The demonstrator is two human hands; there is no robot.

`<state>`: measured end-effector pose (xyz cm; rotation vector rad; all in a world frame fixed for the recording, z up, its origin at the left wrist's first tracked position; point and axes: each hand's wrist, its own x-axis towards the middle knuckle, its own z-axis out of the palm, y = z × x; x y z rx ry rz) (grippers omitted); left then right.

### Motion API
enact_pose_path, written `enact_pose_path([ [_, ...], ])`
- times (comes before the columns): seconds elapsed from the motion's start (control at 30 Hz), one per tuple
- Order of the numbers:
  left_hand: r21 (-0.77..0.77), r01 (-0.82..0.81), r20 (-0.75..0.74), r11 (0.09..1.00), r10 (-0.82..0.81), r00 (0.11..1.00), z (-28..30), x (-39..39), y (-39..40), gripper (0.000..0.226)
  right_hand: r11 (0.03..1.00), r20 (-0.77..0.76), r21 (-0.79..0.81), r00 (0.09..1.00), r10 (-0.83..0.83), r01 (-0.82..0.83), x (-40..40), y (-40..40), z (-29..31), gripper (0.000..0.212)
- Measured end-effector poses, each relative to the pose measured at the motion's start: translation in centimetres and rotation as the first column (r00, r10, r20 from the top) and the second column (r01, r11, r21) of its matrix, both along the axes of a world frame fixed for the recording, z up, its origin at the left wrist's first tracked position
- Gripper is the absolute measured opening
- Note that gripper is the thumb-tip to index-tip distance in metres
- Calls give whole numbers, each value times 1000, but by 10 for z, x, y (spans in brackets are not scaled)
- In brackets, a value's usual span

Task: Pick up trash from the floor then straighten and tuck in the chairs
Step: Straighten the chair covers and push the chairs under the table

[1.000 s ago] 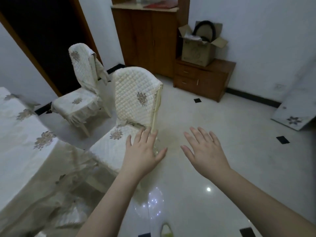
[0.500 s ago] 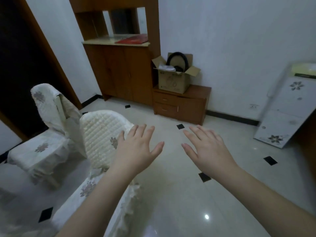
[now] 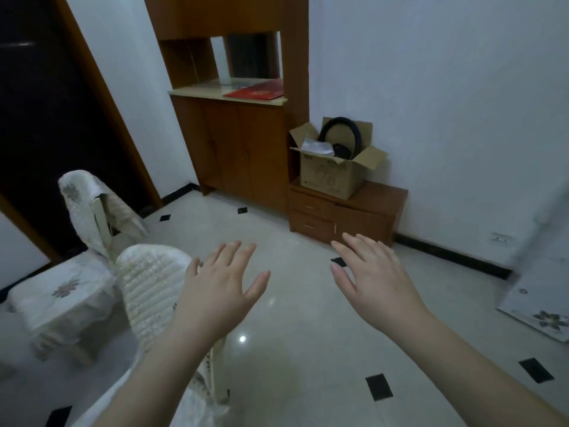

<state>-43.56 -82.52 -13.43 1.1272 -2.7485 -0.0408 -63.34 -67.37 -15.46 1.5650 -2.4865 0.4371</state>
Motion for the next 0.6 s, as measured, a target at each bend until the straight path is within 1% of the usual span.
enact_pose_path([
  [0.17,-1,-115,-46,993,115,992,-18,-6,-63,76,997,29,7,996,83,-83,-28,-84,-9,63],
  [0.37,-12,-233,-61,972,232,971,-42,2,-160,75,978,54,52,978,201,-203,-38,-202,-25,69],
  [0.43,2,-285,-60,959,284,957,-51,3,-185,73,974,27,61,976,218,-219,-42,-234,-26,65],
  [0.5,21,-293,-29,956,293,956,-62,-3,-208,72,971,1,64,973,230,-230,-50,-263,-29,58],
  [0.6,59,-314,-4,948,315,949,-81,-15,-231,73,963,10,76,966,258,-258,-66,-299,-37,55],
])
